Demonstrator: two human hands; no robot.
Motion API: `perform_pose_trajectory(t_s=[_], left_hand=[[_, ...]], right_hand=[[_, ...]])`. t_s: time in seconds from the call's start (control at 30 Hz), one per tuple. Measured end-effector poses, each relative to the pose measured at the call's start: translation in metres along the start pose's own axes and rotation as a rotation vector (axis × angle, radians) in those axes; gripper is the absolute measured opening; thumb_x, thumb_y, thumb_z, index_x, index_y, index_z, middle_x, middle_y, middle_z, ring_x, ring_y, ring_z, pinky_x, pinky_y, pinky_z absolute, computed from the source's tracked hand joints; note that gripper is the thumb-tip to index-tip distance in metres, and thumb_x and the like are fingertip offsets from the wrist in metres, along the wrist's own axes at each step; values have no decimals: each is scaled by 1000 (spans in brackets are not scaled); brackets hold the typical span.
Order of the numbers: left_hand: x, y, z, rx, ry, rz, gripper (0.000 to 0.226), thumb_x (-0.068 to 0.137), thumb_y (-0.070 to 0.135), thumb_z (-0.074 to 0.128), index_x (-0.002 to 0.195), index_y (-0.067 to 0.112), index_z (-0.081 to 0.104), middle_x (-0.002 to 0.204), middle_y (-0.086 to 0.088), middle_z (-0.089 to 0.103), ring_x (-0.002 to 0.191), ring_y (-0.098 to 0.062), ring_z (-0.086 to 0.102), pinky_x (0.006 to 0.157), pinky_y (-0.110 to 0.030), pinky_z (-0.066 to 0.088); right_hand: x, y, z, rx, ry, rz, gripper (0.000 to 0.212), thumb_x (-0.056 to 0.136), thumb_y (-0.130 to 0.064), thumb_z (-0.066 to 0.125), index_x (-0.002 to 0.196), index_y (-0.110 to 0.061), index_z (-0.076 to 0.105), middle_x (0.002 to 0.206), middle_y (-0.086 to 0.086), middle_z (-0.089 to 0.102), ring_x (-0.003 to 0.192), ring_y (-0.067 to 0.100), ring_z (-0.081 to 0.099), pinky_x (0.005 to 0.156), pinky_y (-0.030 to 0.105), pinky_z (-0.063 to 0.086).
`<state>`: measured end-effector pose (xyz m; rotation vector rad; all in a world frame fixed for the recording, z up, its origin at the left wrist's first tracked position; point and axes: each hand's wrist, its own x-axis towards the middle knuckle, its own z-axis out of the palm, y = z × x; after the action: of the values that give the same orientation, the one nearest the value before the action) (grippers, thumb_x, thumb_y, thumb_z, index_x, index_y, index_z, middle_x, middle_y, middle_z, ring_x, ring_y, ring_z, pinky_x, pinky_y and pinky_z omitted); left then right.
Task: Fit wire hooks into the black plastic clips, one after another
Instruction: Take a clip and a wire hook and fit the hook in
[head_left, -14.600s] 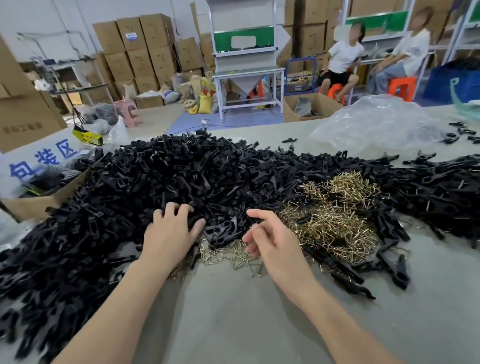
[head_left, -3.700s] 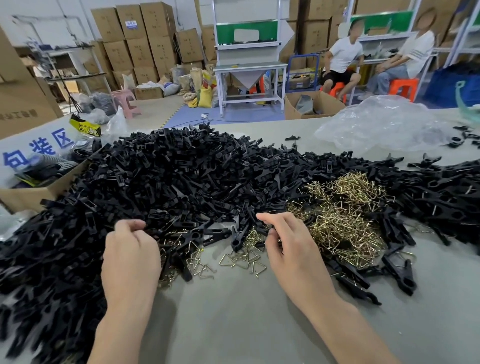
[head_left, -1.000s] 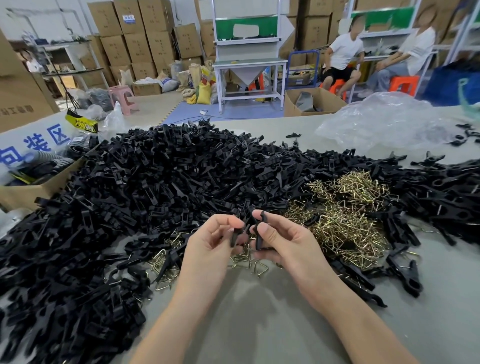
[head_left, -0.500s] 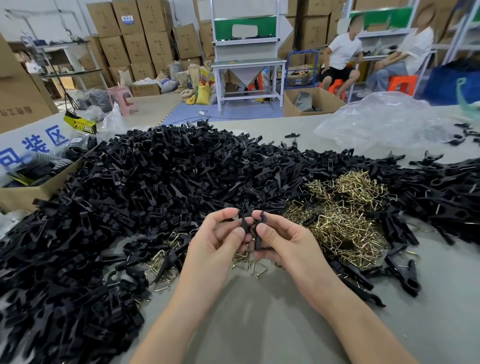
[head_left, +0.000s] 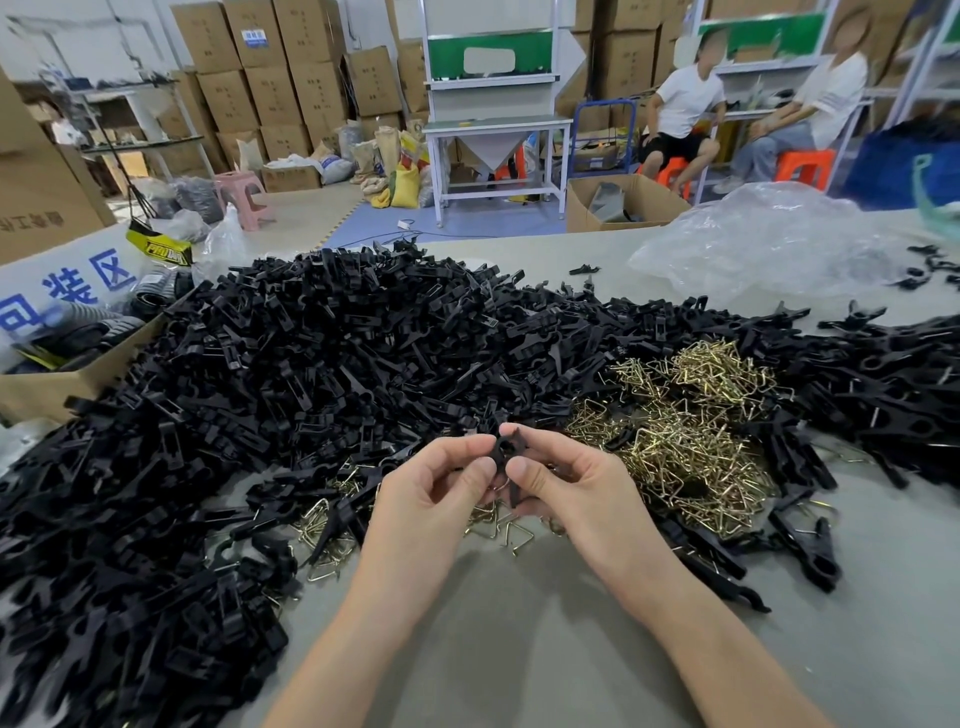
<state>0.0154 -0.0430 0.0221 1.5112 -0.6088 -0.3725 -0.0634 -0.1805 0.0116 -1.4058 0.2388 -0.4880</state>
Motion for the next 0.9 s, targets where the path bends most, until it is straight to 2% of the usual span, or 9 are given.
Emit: perform_pose_trajectory(t_s=[0.17,0.33,0.5,0.63,0.7,0.8,0.9], left_hand=[[-1,0,2,-50,9,13,17,95,10,64,107,18,72,89,-6,77,86,-17,74,77,-20,56],[0,3,4,-109,26,1,18,95,7,62,109,14,71,90,-7,77,83,-15,74,74,-16,55],[-2,3,5,-15,26,25,17,95,10,65,105,21,72,87,0,76,81,-12,73,71,-17,54],[-2,2,5,42,41,32,17,95,15,66,102,27,74,89,2,76,84,-16,72,73,-19,56],[-3,2,3,68,41,50,18,95,15,65,101,29,75,89,1,76,85,-19,71,73,-19,56],[-3,3,4,122,32,73,22,98,14,62,102,31,75,93,9,76,88,-12,71,79,-20,55],[-6,3,7,266,143,142,25,100,15,56,109,37,66,104,22,71,101,4,64,83,-9,48]], right_hand=[[0,-3,-2,-4,-14,-13,31,91,-3,68,111,-26,73,82,-1,75,73,10,70,72,24,60],[0,-2,-2,34,-8,-4,28,91,-6,69,110,-26,75,95,8,78,82,18,72,73,28,61],[0,-2,-1,0,-11,-12,30,91,-3,69,113,-22,73,82,-1,73,75,12,70,74,33,63],[0,-2,-1,20,-15,-21,37,89,-2,70,117,-26,73,78,-5,67,72,14,70,72,29,62],[0,-3,-1,18,-13,-20,35,88,-3,71,111,-29,77,77,-6,62,73,16,69,72,30,62],[0,-2,-1,9,-7,-20,27,87,-4,73,102,-26,78,86,6,63,74,20,69,72,31,62],[-1,0,1,24,44,1,21,87,-5,74,99,-22,76,97,10,67,73,16,71,69,27,61]])
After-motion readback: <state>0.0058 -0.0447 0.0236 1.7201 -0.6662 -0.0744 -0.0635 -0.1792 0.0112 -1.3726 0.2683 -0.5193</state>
